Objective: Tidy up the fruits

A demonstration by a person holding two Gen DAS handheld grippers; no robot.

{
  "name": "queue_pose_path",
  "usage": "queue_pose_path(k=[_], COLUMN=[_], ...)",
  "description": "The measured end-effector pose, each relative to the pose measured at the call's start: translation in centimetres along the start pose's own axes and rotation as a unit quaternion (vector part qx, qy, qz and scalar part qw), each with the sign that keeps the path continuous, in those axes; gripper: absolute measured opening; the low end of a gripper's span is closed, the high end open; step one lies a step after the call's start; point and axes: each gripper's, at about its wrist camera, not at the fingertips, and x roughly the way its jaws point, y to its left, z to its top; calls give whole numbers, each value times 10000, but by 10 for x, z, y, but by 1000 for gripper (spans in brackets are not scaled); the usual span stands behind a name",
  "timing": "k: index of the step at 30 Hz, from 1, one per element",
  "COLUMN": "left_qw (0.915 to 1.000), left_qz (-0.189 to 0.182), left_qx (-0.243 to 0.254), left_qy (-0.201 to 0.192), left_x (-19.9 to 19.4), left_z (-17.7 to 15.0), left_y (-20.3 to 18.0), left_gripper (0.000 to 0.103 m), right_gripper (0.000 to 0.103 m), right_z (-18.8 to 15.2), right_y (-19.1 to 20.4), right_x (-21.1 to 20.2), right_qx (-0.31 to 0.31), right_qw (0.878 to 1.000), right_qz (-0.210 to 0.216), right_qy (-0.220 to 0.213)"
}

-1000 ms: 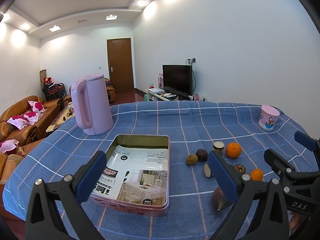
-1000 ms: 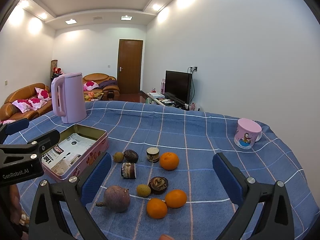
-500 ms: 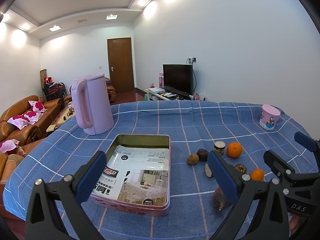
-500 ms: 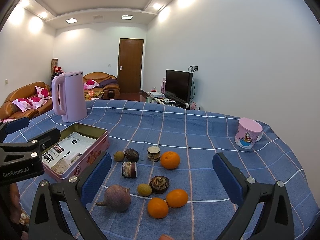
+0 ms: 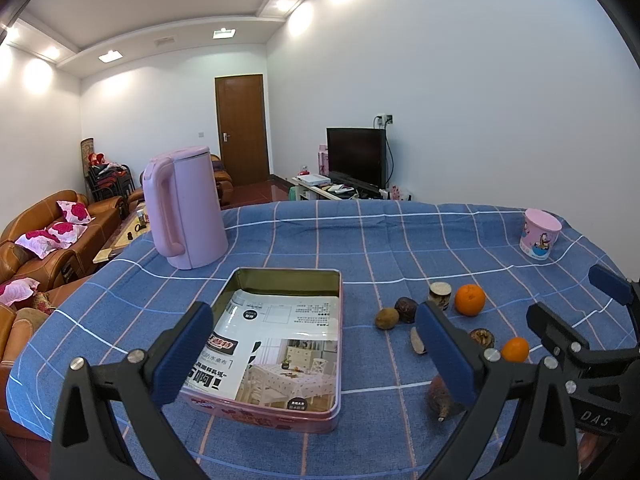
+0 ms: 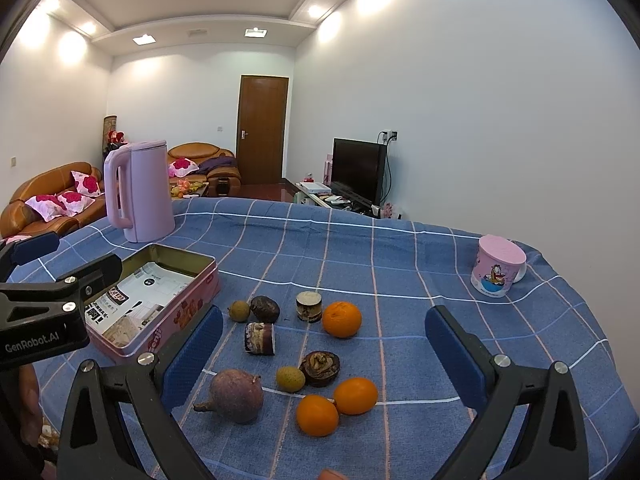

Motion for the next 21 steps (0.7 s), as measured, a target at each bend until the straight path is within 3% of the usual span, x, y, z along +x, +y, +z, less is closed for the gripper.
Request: queue_pose_path(k=[21], left_qw=[9999], left_qz=[-5], left_qx=[80], left_qy=[113], left_x=[4], left_z=[-8], left_y=[-3], left_gripper=[103], right_gripper=[102], right_z=[-6], right_y=[-1], right_x=[4], right_qx=[13], right_qw=[10000], right_qz=[-2], right_qy=[92])
